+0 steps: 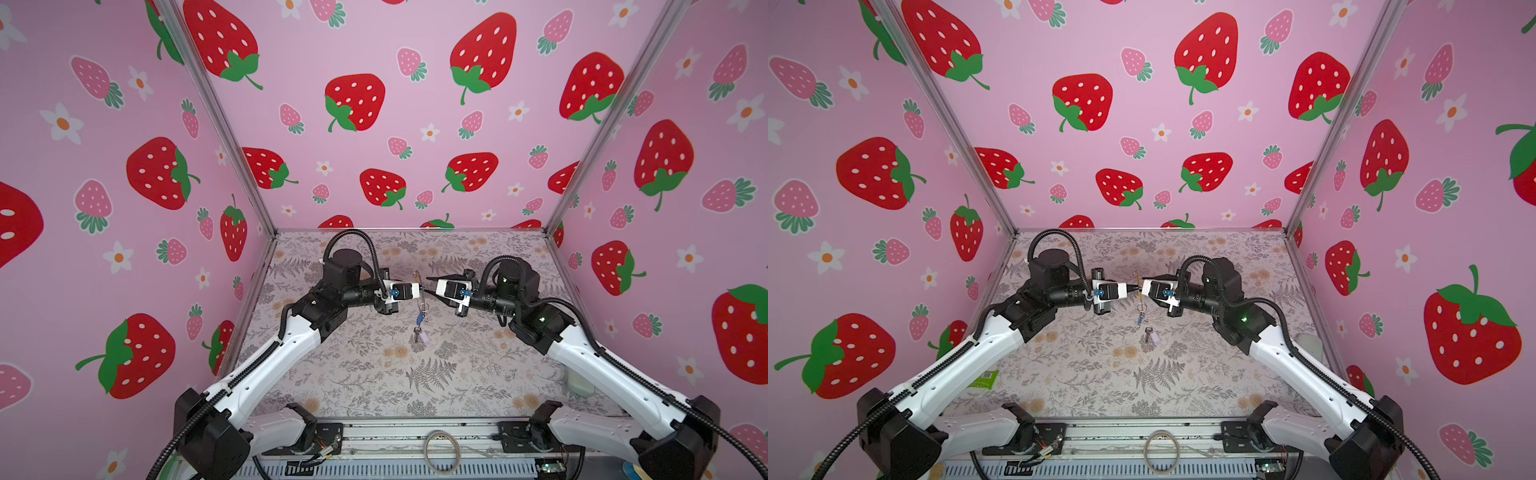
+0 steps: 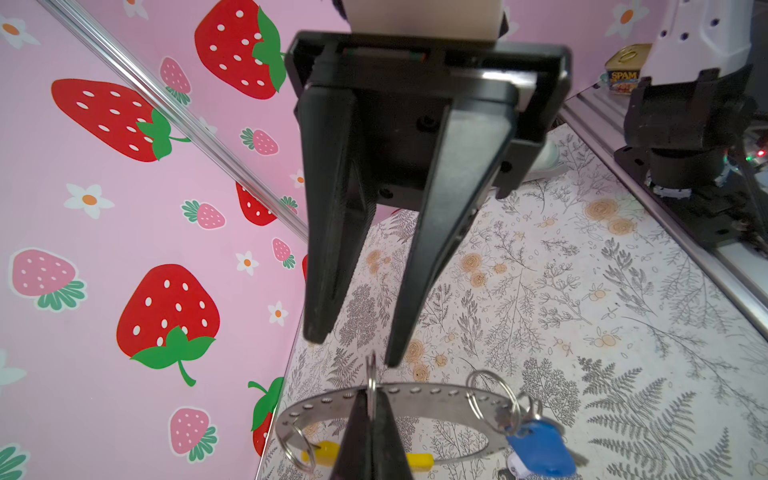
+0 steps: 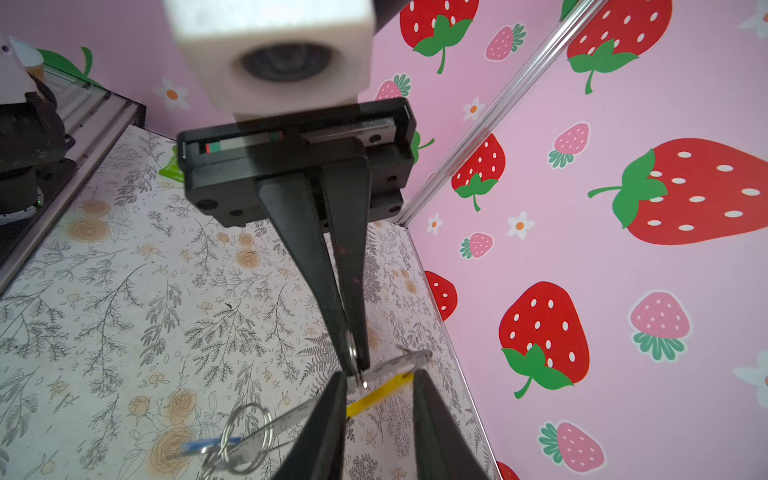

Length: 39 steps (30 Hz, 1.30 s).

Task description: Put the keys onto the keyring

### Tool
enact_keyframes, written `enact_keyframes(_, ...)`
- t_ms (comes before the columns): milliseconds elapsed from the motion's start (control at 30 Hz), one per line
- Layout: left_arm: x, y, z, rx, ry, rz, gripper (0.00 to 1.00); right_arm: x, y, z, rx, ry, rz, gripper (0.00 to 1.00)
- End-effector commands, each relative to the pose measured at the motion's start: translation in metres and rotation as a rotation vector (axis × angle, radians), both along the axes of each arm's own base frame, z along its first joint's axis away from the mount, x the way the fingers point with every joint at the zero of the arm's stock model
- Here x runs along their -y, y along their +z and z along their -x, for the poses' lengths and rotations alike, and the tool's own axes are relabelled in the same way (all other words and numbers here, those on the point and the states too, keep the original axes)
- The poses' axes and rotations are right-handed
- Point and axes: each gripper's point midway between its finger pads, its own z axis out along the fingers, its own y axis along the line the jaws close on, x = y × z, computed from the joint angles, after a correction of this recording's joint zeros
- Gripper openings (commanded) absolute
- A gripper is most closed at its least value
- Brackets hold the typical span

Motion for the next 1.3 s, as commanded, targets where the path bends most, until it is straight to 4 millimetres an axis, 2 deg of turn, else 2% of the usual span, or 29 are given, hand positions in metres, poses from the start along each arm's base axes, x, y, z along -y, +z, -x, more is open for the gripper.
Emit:
enact_keyframes(0,-0.001,0.019,0.006,0.049,-0.014,0.063,0.00,0.007,0.004,0.004,0.003,0.005,-0.027,0.32)
enact_keyframes(133,-0.002,0.021,0.006,0.074,-0.007,0.076,0.00,0.009,0.000,0.004,-0.005,0.000,-0.024,0.33)
enact_keyframes(500,-0.002,0.014,0.006,0.176,-0.017,0.065,0.00,0.004,0.004,0.006,-0.042,0.029,-0.052,0.31)
enact_keyframes(867,-0.003,0.003,0.001,0.273,0.003,0.014,0.00,0.000,-0.005,0.007,-0.088,0.048,-0.037,0.24)
enact_keyframes(1267,0.000,-0.011,0.001,0.449,-0.046,-0.061,0.00,0.002,-0.016,0.008,-0.092,0.040,-0.009,0.24)
